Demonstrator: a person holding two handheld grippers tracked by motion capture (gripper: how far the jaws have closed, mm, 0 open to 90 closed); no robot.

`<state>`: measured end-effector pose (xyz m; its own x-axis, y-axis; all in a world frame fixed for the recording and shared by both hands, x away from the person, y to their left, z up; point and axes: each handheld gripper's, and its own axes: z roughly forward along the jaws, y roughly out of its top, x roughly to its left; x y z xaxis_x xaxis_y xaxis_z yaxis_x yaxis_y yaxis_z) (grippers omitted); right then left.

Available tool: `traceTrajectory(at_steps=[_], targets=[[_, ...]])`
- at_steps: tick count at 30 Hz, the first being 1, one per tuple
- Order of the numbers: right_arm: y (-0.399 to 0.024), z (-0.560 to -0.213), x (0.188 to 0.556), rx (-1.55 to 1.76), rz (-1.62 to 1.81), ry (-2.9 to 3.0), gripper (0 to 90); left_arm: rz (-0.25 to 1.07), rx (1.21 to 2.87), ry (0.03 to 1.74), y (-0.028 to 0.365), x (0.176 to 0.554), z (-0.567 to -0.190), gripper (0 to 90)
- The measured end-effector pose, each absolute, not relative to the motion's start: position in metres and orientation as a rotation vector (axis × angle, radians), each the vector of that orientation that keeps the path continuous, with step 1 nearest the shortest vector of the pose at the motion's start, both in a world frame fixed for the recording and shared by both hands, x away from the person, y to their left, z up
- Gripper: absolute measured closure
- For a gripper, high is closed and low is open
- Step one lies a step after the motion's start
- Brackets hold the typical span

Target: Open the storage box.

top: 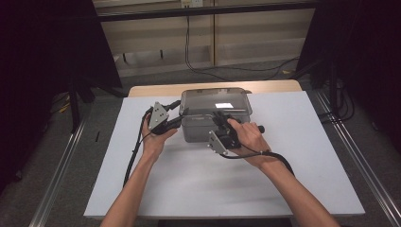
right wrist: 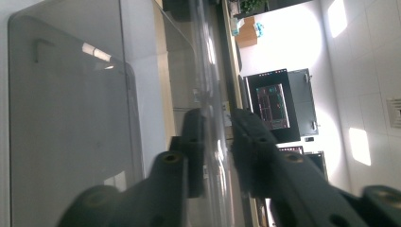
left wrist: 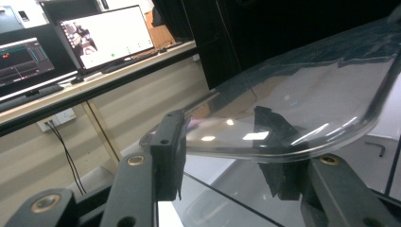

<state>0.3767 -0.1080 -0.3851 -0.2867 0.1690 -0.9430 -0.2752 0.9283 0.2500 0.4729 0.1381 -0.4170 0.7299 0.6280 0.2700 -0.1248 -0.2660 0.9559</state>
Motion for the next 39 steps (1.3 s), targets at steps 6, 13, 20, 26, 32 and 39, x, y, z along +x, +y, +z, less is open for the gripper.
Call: traceTrajectory(at_steps=[6,13,20,26,32,39], targets=[[-0.115,-0.387,0.38,-0.006,0.496,1.831,60.2,0.759,1.704,0.418,0.138,0.475,-0.42,55.9],[-0.125,-0.391,0.384,0.039,0.519,1.86,60.3,0.771,1.708,0.401,0.138,0.475,-0.417,56.5],[-0.132,-0.388,0.384,0.078,0.564,1.842,55.2,0.773,1.709,0.395,0.138,0.476,-0.413,56.8],[-0.15,-0.386,0.385,0.17,0.65,1.834,44.5,0.776,1.711,0.396,0.137,0.477,-0.413,56.2],[-0.168,-0.387,0.388,0.273,0.741,1.838,39.9,0.77,1.709,0.402,0.136,0.478,-0.411,55.7],[-0.187,-0.386,0.397,0.364,0.798,1.843,38.3,0.772,1.711,0.406,0.136,0.479,-0.411,55.4]])
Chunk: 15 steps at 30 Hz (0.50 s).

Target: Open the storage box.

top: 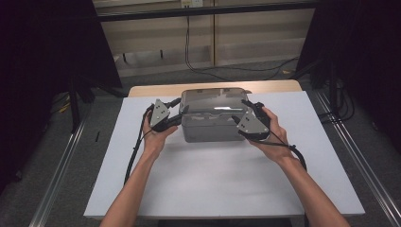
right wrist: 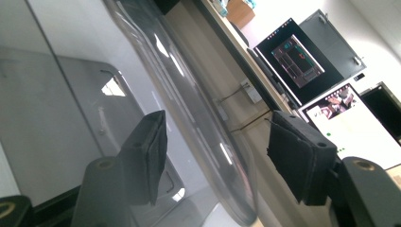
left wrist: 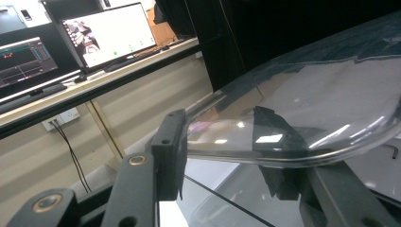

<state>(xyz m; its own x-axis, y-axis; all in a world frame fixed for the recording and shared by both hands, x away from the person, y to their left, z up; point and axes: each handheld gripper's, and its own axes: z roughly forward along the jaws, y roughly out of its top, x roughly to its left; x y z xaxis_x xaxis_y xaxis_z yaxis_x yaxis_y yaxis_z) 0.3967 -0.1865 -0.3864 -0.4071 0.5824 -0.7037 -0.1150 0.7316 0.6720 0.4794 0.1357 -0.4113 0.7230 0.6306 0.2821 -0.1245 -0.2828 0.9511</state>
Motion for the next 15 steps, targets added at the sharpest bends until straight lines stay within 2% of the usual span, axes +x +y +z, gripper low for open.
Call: traceTrajectory(at_steps=[15], targets=[[-0.207,-0.391,0.408,0.477,0.868,1.847,39.1,0.776,1.713,0.404,0.135,0.48,-0.409,55.6]])
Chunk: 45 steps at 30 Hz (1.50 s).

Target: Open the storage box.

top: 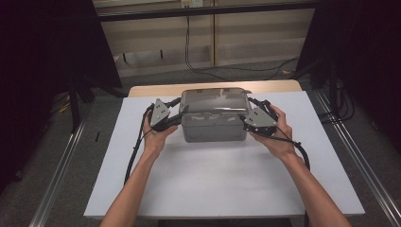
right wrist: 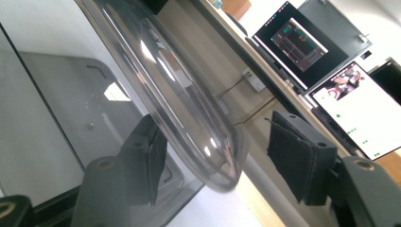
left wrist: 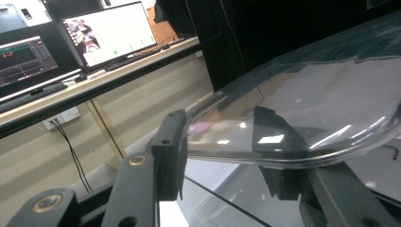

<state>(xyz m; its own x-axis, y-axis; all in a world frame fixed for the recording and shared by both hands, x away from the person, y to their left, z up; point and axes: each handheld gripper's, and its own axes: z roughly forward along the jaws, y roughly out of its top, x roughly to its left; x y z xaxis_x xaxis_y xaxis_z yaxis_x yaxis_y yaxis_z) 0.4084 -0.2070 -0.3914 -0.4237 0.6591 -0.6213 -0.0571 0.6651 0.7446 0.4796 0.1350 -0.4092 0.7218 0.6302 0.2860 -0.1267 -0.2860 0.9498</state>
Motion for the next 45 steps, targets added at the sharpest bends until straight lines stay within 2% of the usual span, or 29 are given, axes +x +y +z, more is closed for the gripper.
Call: traceTrajectory(at_steps=[10,21,30,45], targets=[[-0.218,-0.397,0.42,0.521,0.91,1.864,48.3,0.777,1.72,0.398,0.134,0.482,-0.405,55.6],[-0.21,-0.397,0.431,0.493,0.991,1.827,53.5,0.77,1.722,0.409,0.132,0.487,-0.406,55.6],[-0.207,-0.398,0.438,0.472,1.041,1.817,64.8,0.78,1.741,0.405,0.132,0.492,-0.404,57.4],[-0.206,-0.386,0.448,0.477,1.079,1.83,67.1,0.757,1.706,0.411,0.129,0.501,-0.4,58.3]])
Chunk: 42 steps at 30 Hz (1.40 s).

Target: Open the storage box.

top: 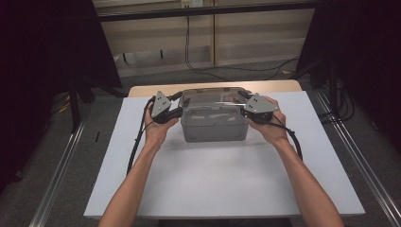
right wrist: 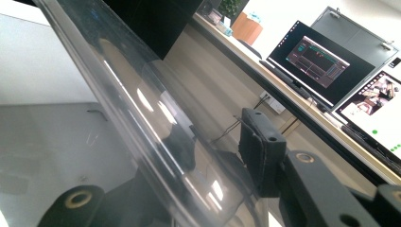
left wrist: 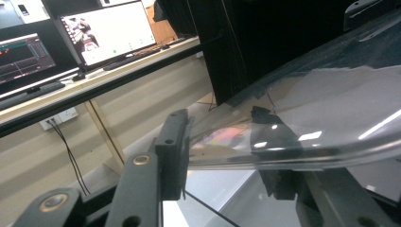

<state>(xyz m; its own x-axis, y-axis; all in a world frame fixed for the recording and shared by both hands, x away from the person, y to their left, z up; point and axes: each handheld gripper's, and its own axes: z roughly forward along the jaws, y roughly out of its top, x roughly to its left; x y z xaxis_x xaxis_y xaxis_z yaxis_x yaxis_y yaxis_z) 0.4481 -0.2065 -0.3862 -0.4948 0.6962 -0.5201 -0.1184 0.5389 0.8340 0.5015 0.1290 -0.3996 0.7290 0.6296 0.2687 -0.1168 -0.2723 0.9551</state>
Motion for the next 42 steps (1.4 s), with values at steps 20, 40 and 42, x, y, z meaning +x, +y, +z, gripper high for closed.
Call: traceTrajectory(at_steps=[20,40,42], targets=[[-0.209,-0.376,0.462,0.513,1.146,1.817,64.0,0.77,1.716,0.384,0.126,0.514,-0.387,63.2],[-0.211,-0.369,0.477,0.567,1.208,1.793,60.4,0.745,1.688,0.409,0.126,0.531,-0.383,63.7],[-0.212,-0.37,0.478,0.579,1.207,1.788,59.8,0.738,1.688,0.412,0.126,0.531,-0.383,63.6]])
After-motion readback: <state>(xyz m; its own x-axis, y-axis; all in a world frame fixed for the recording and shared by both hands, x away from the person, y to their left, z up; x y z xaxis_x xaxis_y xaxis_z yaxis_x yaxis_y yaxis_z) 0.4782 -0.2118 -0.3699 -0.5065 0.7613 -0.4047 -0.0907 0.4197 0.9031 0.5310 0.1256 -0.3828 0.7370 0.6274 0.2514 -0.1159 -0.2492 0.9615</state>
